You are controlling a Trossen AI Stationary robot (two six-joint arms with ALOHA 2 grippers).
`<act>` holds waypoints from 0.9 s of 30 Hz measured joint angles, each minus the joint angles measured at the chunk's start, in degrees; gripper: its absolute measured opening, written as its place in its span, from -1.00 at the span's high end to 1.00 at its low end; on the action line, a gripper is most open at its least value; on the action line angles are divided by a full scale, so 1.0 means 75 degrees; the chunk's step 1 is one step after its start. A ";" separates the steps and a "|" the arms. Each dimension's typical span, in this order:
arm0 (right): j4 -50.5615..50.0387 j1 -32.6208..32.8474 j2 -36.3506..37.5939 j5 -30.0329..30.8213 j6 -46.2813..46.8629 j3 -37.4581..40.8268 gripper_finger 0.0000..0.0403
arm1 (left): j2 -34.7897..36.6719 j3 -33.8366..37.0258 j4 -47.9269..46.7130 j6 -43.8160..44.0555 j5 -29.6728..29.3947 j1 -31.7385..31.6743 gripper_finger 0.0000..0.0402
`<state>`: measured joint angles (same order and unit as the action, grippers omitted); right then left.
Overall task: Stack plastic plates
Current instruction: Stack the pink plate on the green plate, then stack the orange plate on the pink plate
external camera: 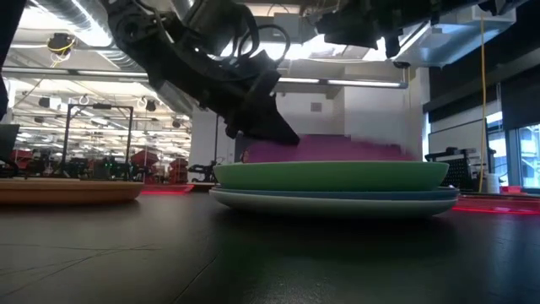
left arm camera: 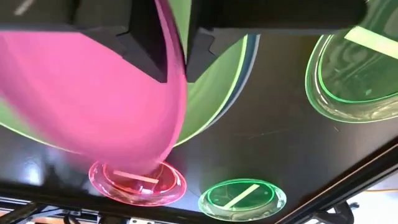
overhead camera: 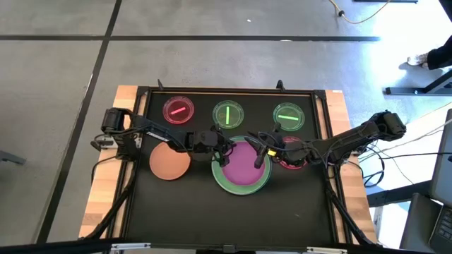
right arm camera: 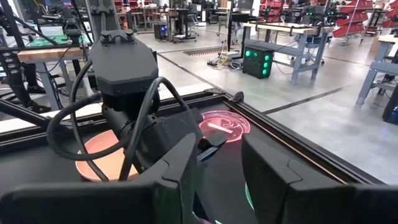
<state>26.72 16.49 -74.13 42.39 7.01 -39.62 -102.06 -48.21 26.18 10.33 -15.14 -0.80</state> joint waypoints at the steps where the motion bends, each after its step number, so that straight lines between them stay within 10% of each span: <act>1: -0.0033 0.0000 0.0000 0.0003 0.0000 0.0000 0.43 | 0.0000 0.0000 -0.0003 -0.0025 -0.0005 0.0000 0.67; 12: -0.0178 0.0000 0.0000 0.0000 -0.0003 0.0003 0.43 | 0.0644 0.0003 -0.0675 -0.0146 -0.0001 0.0182 0.36; 27: -0.0455 0.0000 0.0000 0.0000 0.0012 0.0003 0.43 | 0.3000 0.0000 -0.4049 0.0216 -0.0344 0.1753 0.43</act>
<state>23.31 16.49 -74.13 42.39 7.09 -39.59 -79.56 -48.21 -4.19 11.95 -17.72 12.35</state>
